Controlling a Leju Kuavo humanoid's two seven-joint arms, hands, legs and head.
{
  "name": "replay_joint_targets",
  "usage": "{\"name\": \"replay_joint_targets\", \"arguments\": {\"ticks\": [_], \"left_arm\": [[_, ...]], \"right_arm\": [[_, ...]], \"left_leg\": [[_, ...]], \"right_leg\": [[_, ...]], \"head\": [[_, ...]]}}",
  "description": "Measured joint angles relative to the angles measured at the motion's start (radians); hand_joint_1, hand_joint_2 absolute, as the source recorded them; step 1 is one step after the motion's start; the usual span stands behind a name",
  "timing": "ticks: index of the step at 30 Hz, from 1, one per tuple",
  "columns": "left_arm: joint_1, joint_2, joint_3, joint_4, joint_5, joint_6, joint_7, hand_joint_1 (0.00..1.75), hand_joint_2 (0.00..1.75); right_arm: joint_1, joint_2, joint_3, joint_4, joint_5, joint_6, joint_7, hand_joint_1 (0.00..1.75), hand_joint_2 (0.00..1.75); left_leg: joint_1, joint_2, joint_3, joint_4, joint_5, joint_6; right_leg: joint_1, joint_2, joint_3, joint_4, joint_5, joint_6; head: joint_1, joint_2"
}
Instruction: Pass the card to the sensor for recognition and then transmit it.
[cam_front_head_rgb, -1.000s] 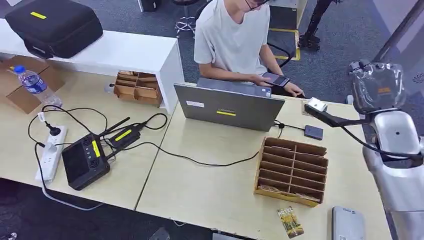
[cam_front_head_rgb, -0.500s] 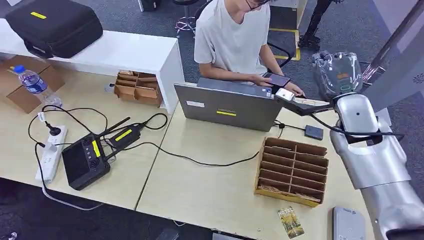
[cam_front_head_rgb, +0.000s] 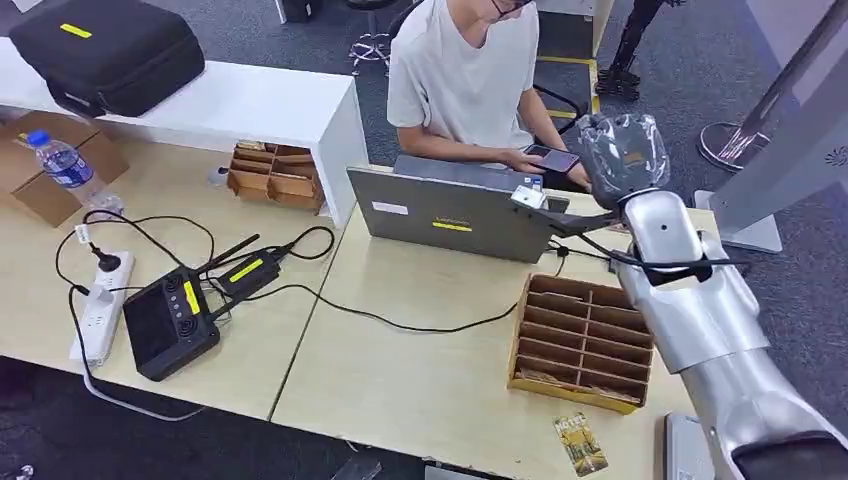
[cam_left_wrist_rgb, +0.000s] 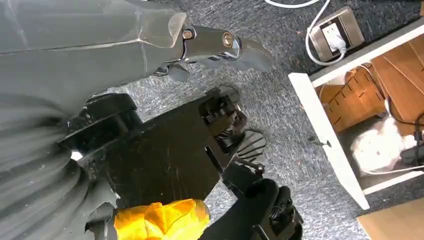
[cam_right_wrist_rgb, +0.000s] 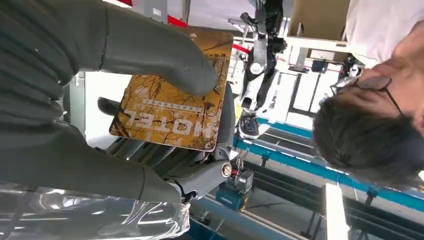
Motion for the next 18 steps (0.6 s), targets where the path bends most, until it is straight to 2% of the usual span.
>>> {"name": "replay_joint_targets", "arguments": {"ticks": [18], "left_arm": [[-0.001, 0.000, 0.000, 0.000, -0.008, -0.002, 0.007, 0.00, 1.75]], "right_arm": [[0.000, 0.003, 0.021, 0.044, -0.002, -0.014, 0.000, 1.75, 1.75]], "left_leg": [[0.000, 0.000, 0.000, 0.000, 0.000, 0.000]], "right_leg": [[0.000, 0.000, 0.000, 0.000, 0.000, 0.000]], "head": [[0.000, 0.000]]}}
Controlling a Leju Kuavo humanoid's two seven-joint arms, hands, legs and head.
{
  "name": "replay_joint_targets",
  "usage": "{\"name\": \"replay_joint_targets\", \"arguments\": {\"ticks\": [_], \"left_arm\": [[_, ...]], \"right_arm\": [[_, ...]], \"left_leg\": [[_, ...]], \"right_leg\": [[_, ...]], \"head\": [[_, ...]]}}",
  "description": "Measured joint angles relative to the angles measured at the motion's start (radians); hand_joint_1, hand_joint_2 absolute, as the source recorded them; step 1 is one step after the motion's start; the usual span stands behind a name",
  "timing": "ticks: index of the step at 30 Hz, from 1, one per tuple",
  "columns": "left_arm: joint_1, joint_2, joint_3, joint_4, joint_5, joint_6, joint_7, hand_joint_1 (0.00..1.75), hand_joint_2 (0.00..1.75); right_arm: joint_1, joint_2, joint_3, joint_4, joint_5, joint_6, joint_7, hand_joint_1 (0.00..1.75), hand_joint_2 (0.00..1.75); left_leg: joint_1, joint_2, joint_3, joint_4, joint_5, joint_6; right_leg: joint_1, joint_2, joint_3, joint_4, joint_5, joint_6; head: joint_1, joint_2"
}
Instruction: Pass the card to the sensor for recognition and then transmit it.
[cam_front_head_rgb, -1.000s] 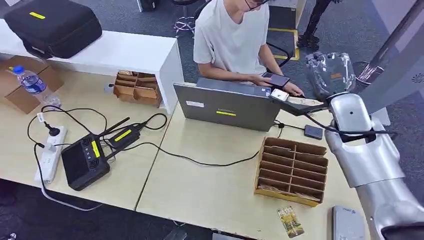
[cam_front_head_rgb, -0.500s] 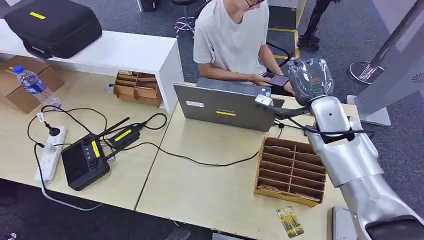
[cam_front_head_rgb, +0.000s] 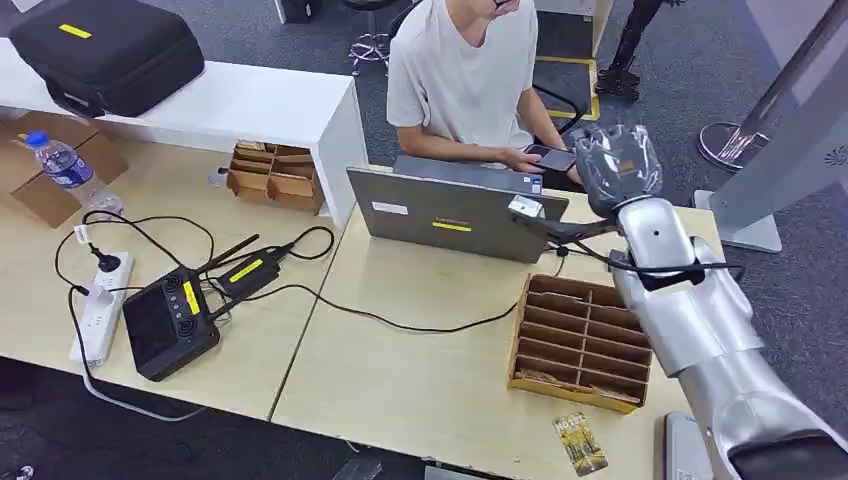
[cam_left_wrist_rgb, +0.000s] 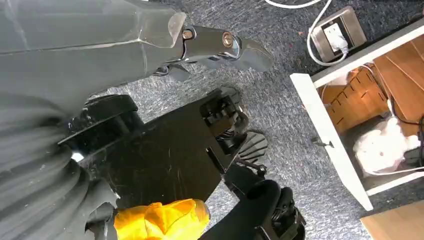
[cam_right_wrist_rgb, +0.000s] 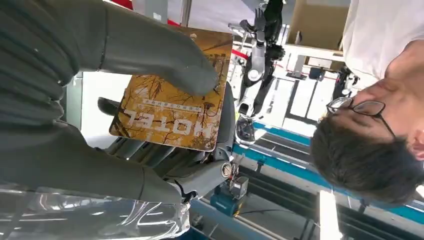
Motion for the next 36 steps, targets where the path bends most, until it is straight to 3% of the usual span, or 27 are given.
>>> {"name": "replay_joint_targets", "arguments": {"ticks": [29, 36], "left_arm": [[-0.008, 0.003, 0.000, 0.000, -0.003, 0.000, 0.049, 0.00, 1.75], [-0.007, 0.003, 0.000, 0.000, -0.011, -0.001, 0.051, 0.00, 1.75]], "right_arm": [[-0.046, 0.000, 0.001, 0.014, 0.001, -0.007, 0.000, 1.75, 1.75], [-0.046, -0.027, -0.003, 0.005, -0.008, -0.017, -0.005, 1.75, 1.75]], "left_leg": [[0.000, 0.000, 0.000, 0.000, 0.000, 0.000], [0.000, 0.000, 0.000, 0.000, 0.000, 0.000]], "right_leg": [[0.000, 0.000, 0.000, 0.000, 0.000, 0.000], [0.000, 0.000, 0.000, 0.000, 0.000, 0.000]], "head": [[0.000, 0.000], [0.000, 0.000]]}}
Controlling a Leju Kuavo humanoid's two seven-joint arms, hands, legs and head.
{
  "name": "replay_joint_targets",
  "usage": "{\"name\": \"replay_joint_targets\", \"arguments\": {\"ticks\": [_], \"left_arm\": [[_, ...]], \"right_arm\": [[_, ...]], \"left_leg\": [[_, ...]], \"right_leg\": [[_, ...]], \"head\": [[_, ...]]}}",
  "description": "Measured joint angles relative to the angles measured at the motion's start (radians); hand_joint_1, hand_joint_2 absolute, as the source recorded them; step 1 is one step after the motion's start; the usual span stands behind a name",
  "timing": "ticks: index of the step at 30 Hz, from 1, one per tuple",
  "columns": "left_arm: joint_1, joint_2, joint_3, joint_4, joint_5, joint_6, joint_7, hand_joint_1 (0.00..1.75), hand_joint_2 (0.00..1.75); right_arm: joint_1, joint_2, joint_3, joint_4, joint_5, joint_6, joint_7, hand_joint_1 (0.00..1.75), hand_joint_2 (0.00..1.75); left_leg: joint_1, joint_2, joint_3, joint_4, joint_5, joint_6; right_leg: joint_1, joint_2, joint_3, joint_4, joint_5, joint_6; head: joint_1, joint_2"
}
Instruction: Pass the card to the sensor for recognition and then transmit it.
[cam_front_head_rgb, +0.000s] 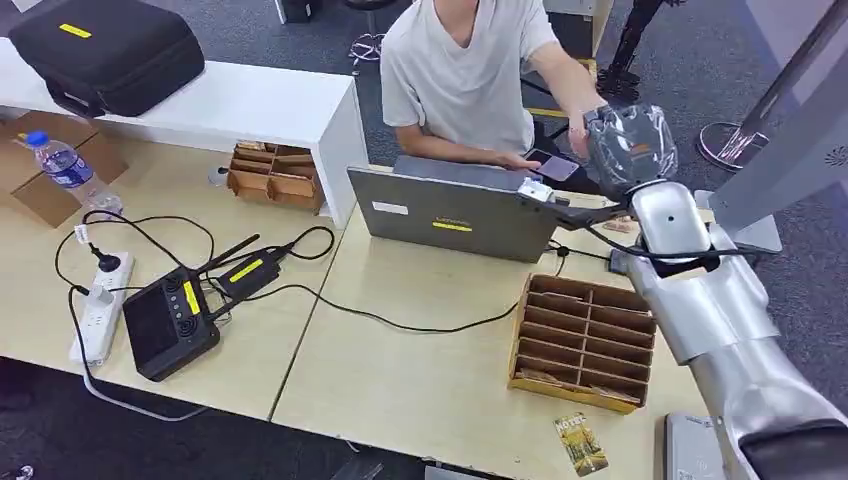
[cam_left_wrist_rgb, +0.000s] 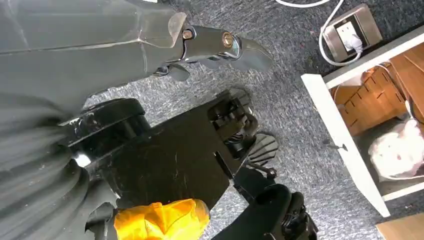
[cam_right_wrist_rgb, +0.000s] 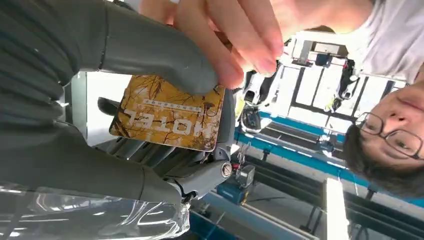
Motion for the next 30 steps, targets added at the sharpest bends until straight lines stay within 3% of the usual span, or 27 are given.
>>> {"name": "replay_joint_targets", "arguments": {"ticks": [8, 9, 21, 30], "left_arm": [[0.001, 0.000, 0.000, 0.000, 0.000, 0.000, 0.000, 0.00, 1.75], [0.001, 0.000, 0.000, 0.000, 0.000, 0.000, 0.000, 0.00, 1.75], [0.001, 0.000, 0.001, 0.000, 0.003, 0.000, -0.004, 0.00, 1.75], [0.011, 0.003, 0.011, 0.000, 0.019, 0.010, -0.006, 0.00, 1.75]], "right_arm": [[0.005, -0.021, -0.011, -0.003, -0.003, 0.002, -0.002, 1.75, 1.75], [0.007, -0.022, -0.013, -0.003, -0.003, 0.002, -0.002, 0.00, 1.75], [0.028, -0.040, -0.016, -0.038, -0.010, -0.001, -0.008, 0.00, 1.75], [0.129, -0.139, -0.031, -0.183, -0.020, -0.016, -0.041, 0.00, 1.75]], "left_leg": [[0.000, 0.000, 0.000, 0.000, 0.000, 0.000], [0.000, 0.000, -0.001, 0.000, 0.000, 0.000], [0.000, 0.001, -0.001, 0.000, 0.000, 0.000], [0.000, 0.000, -0.001, 0.001, 0.000, 0.000]], "right_leg": [[0.000, 0.000, -0.001, 0.000, 0.000, 0.000], [0.000, 0.000, -0.001, 0.000, 0.000, 0.000], [0.000, 0.001, -0.002, 0.000, 0.000, 0.000], [0.000, 0.000, -0.001, -0.001, 0.000, 0.000]], "head": [[0.000, 0.000], [0.000, 0.000], [0.000, 0.000], [0.000, 0.000]]}}
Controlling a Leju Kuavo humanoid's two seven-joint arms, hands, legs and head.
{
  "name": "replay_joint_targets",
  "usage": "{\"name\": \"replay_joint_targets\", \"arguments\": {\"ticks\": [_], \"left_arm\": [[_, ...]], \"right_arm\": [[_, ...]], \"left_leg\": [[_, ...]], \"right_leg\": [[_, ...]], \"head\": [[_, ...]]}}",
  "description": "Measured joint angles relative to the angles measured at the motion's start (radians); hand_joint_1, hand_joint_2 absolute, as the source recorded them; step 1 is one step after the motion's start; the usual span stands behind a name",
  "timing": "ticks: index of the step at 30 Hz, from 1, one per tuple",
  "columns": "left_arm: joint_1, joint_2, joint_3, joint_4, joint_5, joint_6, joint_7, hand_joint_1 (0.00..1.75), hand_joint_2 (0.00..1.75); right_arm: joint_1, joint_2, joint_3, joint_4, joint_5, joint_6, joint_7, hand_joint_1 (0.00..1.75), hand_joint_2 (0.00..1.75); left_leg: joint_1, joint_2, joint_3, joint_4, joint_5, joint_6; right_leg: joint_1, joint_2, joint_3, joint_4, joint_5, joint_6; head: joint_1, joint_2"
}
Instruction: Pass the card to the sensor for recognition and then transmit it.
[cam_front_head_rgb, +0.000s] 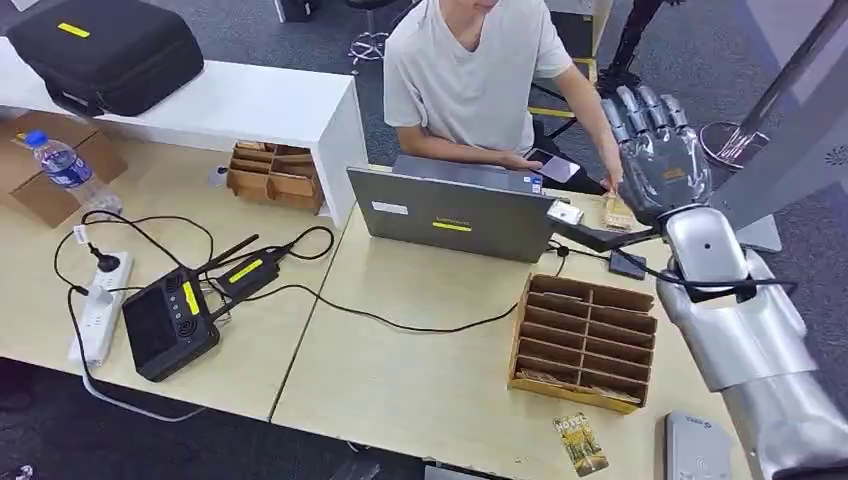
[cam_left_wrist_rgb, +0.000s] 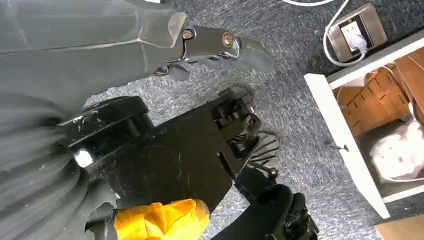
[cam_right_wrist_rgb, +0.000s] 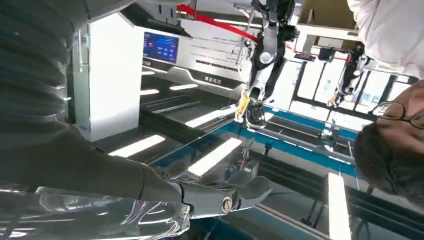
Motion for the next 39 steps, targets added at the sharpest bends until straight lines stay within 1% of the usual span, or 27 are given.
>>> {"name": "replay_joint_targets", "arguments": {"ticks": [2, 3, 5, 6, 7, 8, 11, 13, 14, 16, 19, 20, 22, 23, 24, 26, 28, 30, 32, 34, 39], "left_arm": [[0.004, 0.002, 0.006, 0.000, 0.003, 0.001, 0.000, 0.00, 1.75], [0.007, 0.004, 0.008, 0.000, 0.003, -0.012, -0.009, 0.00, 1.75], [0.013, 0.028, 0.009, 0.000, 0.003, -0.073, -0.064, 0.00, 1.75], [0.018, 0.042, 0.011, 0.000, 0.007, -0.101, -0.092, 0.00, 1.75], [0.025, 0.058, 0.013, 0.000, 0.009, -0.111, -0.106, 0.00, 1.75], [0.032, 0.068, 0.015, 0.000, 0.013, -0.114, -0.113, 0.00, 1.75], [0.054, 0.098, 0.028, 0.000, 0.035, -0.112, -0.124, 0.00, 1.75], [0.063, 0.106, 0.037, 0.001, 0.045, -0.111, -0.127, 0.00, 1.75], [0.067, 0.108, 0.041, 0.001, 0.047, -0.110, -0.127, 0.00, 1.75], [0.071, 0.111, 0.047, 0.001, 0.048, -0.108, -0.127, 0.00, 1.75], [0.070, 0.114, 0.052, 0.001, 0.057, -0.108, -0.125, 0.00, 1.75], [0.070, 0.115, 0.057, 0.001, 0.063, -0.110, -0.121, 0.00, 1.75], [0.072, 0.116, 0.068, 0.001, 0.079, -0.116, -0.115, 0.00, 1.75], [0.074, 0.116, 0.074, 0.001, 0.090, -0.118, -0.108, 0.00, 1.75], [0.075, 0.117, 0.081, 0.001, 0.098, -0.118, -0.107, 0.00, 1.75], [0.077, 0.117, 0.094, 0.001, 0.110, -0.118, -0.101, 0.00, 1.75], [0.077, 0.118, 0.105, 0.001, 0.120, -0.115, -0.101, 0.00, 1.75], [0.077, 0.118, 0.116, 0.001, 0.129, -0.108, -0.101, 0.00, 1.75], [0.077, 0.119, 0.124, 0.001, 0.135, -0.102, -0.101, 0.00, 1.75], [0.077, 0.119, 0.131, 0.001, 0.138, -0.101, -0.101, 0.00, 1.75], [0.077, 0.119, 0.132, 0.001, 0.138, -0.100, -0.101, 0.00, 1.75]], "right_arm": [[0.040, -0.033, -0.014, -0.064, -0.010, 0.002, -0.008, 0.00, 1.75], [0.057, -0.044, -0.019, -0.087, -0.011, 0.003, -0.010, 0.00, 1.75], [0.099, -0.070, -0.033, -0.156, -0.026, 0.010, -0.007, 0.00, 1.75], [0.129, -0.083, -0.045, -0.204, -0.048, 0.026, 0.001, 0.00, 1.75], [0.163, -0.096, -0.057, -0.254, -0.072, 0.043, 0.008, 0.00, 1.75], [0.200, -0.111, -0.070, -0.308, -0.094, 0.057, 0.013, 0.00, 1.75], [0.337, -0.180, -0.127, -0.496, -0.146, 0.081, 0.022, 0.00, 1.75], [0.448, -0.232, -0.176, -0.622, -0.158, 0.087, 0.022, 0.00, 1.75], [0.493, -0.249, -0.198, -0.669, -0.159, 0.087, 0.021, 0.00, 1.75], [0.559, -0.275, -0.235, -0.748, -0.160, 0.087, 0.017, 0.00, 1.75], [0.615, -0.300, -0.266, -0.814, -0.160, 0.087, 0.006, 0.00, 1.75], [0.640, -0.308, -0.276, -0.836, -0.160, 0.086, 0.003, 0.00, 0.00], [0.708, -0.324, -0.303, -0.888, -0.159, 0.074, 0.000, 0.00, 0.00], [0.749, -0.330, -0.322, -0.920, -0.155, 0.056, 0.000, 0.00, 0.00], [0.797, -0.335, -0.342, -0.948, -0.146, 0.036, 0.000, 0.00, 1.75], [0.909, -0.340, -0.389, -1.014, -0.129, -0.010, -0.001, 0.00, 1.75], [1.010, -0.341, -0.435, -1.073, -0.116, -0.040, -0.001, 0.00, 1.75], [1.115, -0.346, -0.480, -1.138, -0.103, -0.055, 0.002, 0.00, 1.75], [1.194, -0.348, -0.510, -1.193, -0.091, -0.054, 0.011, 0.00, 1.75], [1.249, -0.353, -0.523, -1.235, -0.085, -0.052, 0.015, 0.00, 1.75], [1.258, -0.354, -0.526, -1.243, -0.084, -0.051, 0.015, 0.00, 1.75]], "left_leg": [[0.000, -0.001, -0.001, 0.000, 0.000, 0.000], [0.000, -0.001, -0.001, 0.000, 0.000, 0.000], [0.000, 0.000, -0.001, 0.000, -0.001, 0.001], [0.001, 0.000, -0.001, 0.000, -0.001, 0.001], [0.000, 0.000, -0.001, 0.000, -0.001, 0.001], [0.000, 0.000, -0.001, 0.000, -0.001, 0.001], [0.000, -0.004, -0.001, -0.001, -0.001, 0.000], [0.001, -0.006, -0.003, -0.001, -0.002, 0.001], [0.000, -0.005, -0.003, -0.001, -0.002, 0.001], [0.000, -0.001, -0.002, -0.001, -0.004, 0.000], [0.000, 0.000, -0.001, -0.001, -0.004, 0.000], [0.000, 0.000, -0.001, -0.001, -0.004, 0.000], [0.000, -0.003, -0.001, -0.001, -0.004, 0.000], [0.000, -0.003, -0.001, -0.001, -0.004, 0.000], [0.000, -0.003, -0.001, -0.001, -0.004, 0.000], [0.000, -0.005, -0.002, -0.001, -0.004, 0.000], [0.000, -0.004, -0.002, -0.001, -0.005, 0.001], [0.000, -0.004, -0.002, -0.001, -0.007, 0.002], [0.000, -0.003, -0.002, -0.001, -0.007, 0.001], [0.000, -0.001, -0.001, -0.001, -0.007, 0.001], [0.000, -0.001, -0.001, -0.001, -0.007, 0.001]], "right_leg": [[0.000, -0.001, 0.000, 0.000, 0.000, 0.000], [0.000, -0.001, 0.000, 0.000, 0.000, 0.000], [0.000, 0.000, 0.000, 0.000, 0.000, 0.000], [0.001, 0.000, -0.001, 0.000, 0.000, 0.000], [0.001, 0.000, -0.001, 0.000, -0.001, 0.000], [0.001, -0.001, -0.001, 0.000, -0.001, 0.000], [0.001, -0.004, -0.001, -0.001, -0.002, 0.000], [0.001, -0.006, 0.000, 0.000, -0.003, 0.000], [0.001, -0.006, -0.001, 0.000, -0.003, 0.000], [0.000, -0.002, -0.001, 0.000, -0.003, 0.000], [0.000, -0.001, -0.001, -0.001, -0.003, 0.000], [0.000, -0.002, -0.001, -0.001, -0.003, 0.000], [0.000, -0.004, 0.000, -0.001, -0.003, 0.000], [0.000, -0.004, 0.000, -0.001, -0.003, 0.000], [0.001, -0.005, 0.000, -0.001, -0.003, 0.000], [0.000, -0.005, 0.000, -0.001, -0.005, 0.001], [0.000, -0.005, 0.000, -0.001, -0.005, 0.001], [0.001, -0.005, 0.000, -0.001, -0.006, 0.000], [0.000, -0.004, 0.000, -0.001, -0.006, 0.000], [0.001, -0.003, 0.000, -0.001, -0.006, 0.000], [0.001, -0.003, 0.000, -0.001, -0.006, 0.000]], "head": [[0.000, 0.000], [0.000, 0.000], [0.000, 0.000], [0.001, 0.000], [0.000, 0.000], [0.000, 0.000], [0.000, 0.000], [0.000, 0.000], [0.000, 0.000], [0.000, 0.000], [0.000, 0.000], [0.000, 0.000], [0.000, 0.000], [0.000, 0.000], [0.000, 0.000], [0.000, 0.000], [0.000, 0.000], [0.000, 0.000], [0.000, 0.000], [0.000, 0.000], [0.000, 0.000]]}}
